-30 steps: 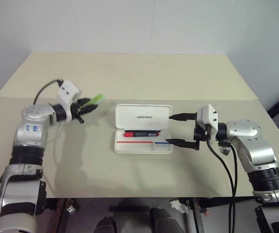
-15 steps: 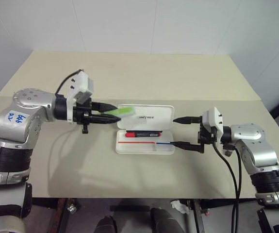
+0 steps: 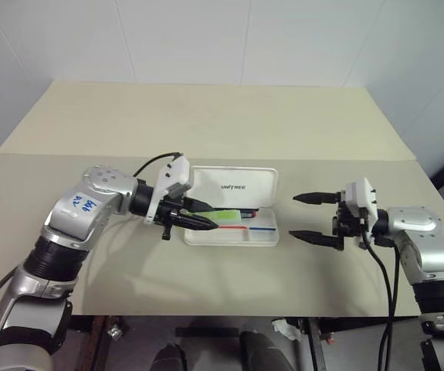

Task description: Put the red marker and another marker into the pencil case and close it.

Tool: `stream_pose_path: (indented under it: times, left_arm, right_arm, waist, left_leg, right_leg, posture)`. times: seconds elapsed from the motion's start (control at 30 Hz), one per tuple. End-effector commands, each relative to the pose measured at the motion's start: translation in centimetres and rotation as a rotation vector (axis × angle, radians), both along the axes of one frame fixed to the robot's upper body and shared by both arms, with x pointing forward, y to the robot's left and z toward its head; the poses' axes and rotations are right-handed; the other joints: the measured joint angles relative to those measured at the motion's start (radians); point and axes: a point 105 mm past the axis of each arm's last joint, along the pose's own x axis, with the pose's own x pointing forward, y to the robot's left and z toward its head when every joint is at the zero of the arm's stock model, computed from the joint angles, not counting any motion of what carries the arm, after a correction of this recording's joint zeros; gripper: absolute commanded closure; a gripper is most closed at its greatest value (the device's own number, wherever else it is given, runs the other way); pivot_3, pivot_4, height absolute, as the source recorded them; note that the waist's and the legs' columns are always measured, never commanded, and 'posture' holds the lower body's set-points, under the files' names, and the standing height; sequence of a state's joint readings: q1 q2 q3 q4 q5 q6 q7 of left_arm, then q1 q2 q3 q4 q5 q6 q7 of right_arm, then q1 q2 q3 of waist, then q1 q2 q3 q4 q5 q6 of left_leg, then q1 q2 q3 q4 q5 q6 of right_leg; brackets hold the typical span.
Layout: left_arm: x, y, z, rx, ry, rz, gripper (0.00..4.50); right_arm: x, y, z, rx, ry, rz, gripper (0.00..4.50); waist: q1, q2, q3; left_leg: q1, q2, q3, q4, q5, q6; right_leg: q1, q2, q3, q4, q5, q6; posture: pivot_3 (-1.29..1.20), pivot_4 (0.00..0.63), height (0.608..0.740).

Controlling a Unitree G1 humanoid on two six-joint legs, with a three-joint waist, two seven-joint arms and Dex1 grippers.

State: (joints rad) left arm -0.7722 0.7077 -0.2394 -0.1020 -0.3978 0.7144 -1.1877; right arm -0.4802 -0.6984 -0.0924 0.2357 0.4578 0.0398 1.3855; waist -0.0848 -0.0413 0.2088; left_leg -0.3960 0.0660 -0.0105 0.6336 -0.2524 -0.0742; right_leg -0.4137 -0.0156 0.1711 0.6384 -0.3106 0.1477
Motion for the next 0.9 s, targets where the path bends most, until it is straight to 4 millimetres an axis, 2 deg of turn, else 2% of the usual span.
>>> stream_pose_path:
  times: [0.03,0.23,0.47,0.9]
  left_arm:
    - [0.5,-0.2,-0.6,0.020,-0.013,0.017,3.37]
    - [1.0,-0.1,-2.4,0.073,0.000,0.055,3.37]
    - [1.8,-0.1,-3.3,0.097,-0.008,0.100,3.37]
    - [2.1,-1.4,-3.4,0.084,-0.024,0.098,3.37]
  right_arm:
    - [-0.1,-1.2,1.3,0.037,-0.035,-0.015,0.00]
    - [-0.1,-1.5,1.0,0.022,-0.035,-0.039,0.00]
    - [-0.4,-1.0,0.5,0.031,-0.024,-0.054,0.00]
    - [-0.5,-0.9,0.5,0.033,-0.027,-0.073,0.00]
  waist:
    - [0.000,0.000,0.000]
    - [-0.001,0.000,0.000]
    - [0.001,0.000,0.000]
    - [0.001,0.000,0.000]
  left_leg:
    - [0.001,0.000,0.000,0.000,0.000,0.000]
    - [0.004,0.000,0.000,0.000,0.000,0.000]
    - [0.004,0.000,0.000,0.000,0.000,0.000]
    - [0.004,0.000,0.000,0.000,0.000,0.000]
  right_leg:
    - [0.001,0.000,0.000,0.000,0.000,0.000]
    - [0.003,0.000,0.000,0.000,0.000,0.000]
    - [0.003,0.000,0.000,0.000,0.000,0.000]
    - [0.004,0.000,0.000,0.000,0.000,0.000]
  posture:
    - [0.00,0.150,0.740]
    - [0.00,0.150,0.740]
    - [0.00,0.150,0.740]
    - [0.00,0.150,0.740]
